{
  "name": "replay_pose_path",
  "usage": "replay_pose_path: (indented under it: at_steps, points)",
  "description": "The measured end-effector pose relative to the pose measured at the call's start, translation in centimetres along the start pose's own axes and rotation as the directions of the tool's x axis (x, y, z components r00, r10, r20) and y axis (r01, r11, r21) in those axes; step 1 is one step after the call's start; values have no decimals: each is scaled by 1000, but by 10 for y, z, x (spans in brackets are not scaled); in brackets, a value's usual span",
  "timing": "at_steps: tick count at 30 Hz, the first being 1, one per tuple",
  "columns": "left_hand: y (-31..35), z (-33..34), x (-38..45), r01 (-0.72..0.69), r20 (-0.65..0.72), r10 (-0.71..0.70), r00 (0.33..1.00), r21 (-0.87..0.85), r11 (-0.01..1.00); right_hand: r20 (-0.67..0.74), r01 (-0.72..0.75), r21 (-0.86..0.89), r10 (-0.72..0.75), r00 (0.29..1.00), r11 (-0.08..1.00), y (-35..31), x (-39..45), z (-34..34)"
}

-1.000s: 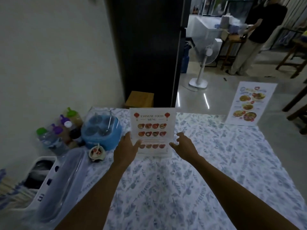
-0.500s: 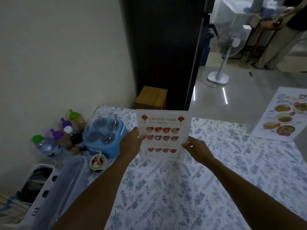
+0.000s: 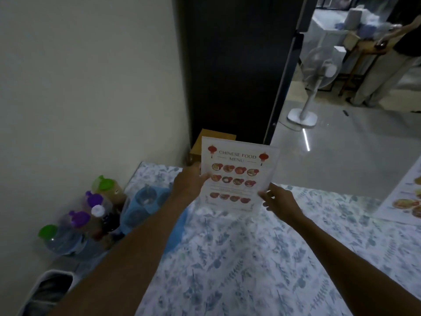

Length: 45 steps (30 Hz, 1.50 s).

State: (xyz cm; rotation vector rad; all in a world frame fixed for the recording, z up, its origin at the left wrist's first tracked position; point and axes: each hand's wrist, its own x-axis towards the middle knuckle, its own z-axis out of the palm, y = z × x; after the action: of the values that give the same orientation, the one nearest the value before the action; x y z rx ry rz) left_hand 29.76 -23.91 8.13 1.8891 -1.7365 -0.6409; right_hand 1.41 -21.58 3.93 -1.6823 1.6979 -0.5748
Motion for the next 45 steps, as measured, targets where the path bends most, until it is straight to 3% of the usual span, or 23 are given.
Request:
replay_pose_path:
  at_steps: [15,20,24,30,36,41,45]
  points:
    - [-171,-112,126,133,-49,-134,990,-29,991,70,91,46,-94,993,995,-141,147,155]
    - [-212,-124,148,195,-154,-190,970,20,981,113,156,84,-165,980,984,-165,176,197]
    - [-214,-126,159,230,-246,-214,945,39,972,99,173,118,-185,978,978,-184,194,211]
    - [-212,-116,161,274,-330,-262,907,-12,962,117,172,-35,-167,979,985,-190,211,222]
    - [-209,-110,159,248,-364,-240,900,-26,968,118,121,13,-122,986,993,-192,208,222]
    - [-196,-98,146,183,-368,-222,903,-138,973,170,29,179,-59,984,983,-199,208,225]
    - [-199,-100,137,178,-341,-225,913,-163,970,189,26,156,-55,980,987,-207,210,223]
